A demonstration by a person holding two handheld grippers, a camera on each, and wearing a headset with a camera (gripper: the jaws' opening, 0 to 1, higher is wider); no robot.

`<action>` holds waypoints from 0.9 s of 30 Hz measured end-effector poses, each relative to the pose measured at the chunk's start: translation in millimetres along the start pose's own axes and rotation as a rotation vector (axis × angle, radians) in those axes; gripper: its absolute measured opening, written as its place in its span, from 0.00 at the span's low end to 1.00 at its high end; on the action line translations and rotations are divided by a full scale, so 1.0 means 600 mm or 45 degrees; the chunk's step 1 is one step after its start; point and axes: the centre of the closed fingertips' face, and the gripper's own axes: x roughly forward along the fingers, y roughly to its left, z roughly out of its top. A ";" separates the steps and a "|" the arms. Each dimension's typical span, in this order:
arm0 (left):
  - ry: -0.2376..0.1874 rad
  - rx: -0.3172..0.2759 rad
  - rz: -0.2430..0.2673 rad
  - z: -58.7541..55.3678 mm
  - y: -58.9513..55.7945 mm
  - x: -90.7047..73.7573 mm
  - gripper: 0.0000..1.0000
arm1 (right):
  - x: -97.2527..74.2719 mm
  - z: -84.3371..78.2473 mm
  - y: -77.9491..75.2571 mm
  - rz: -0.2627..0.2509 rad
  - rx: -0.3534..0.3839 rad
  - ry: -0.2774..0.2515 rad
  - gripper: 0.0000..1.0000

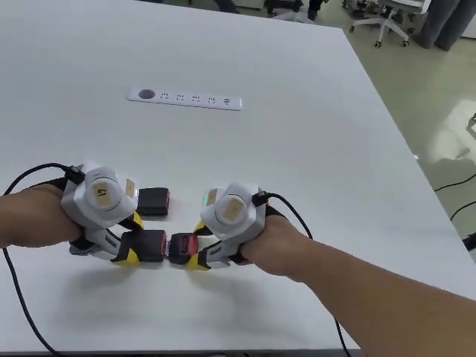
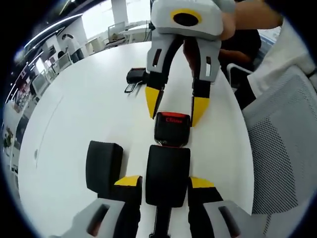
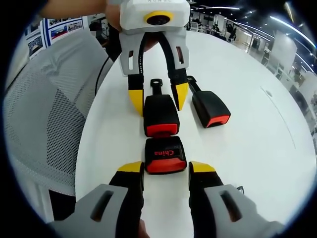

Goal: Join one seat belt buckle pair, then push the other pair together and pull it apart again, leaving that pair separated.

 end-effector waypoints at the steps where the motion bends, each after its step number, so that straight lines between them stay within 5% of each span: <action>1: -0.019 -0.008 0.006 0.000 0.007 -0.008 0.39 | -0.006 0.004 -0.001 -0.003 -0.012 -0.006 0.33; 7: -0.130 -0.043 0.065 0.038 0.035 -0.046 0.39 | -0.039 0.011 -0.026 -0.037 -0.045 -0.030 0.34; 11: -0.114 -0.025 0.102 0.032 0.069 -0.043 0.39 | -0.065 -0.009 -0.054 -0.073 -0.029 -0.012 0.34; 27: -0.010 0.018 0.125 0.008 0.127 -0.014 0.42 | -0.133 -0.114 -0.153 -0.183 0.055 0.079 0.34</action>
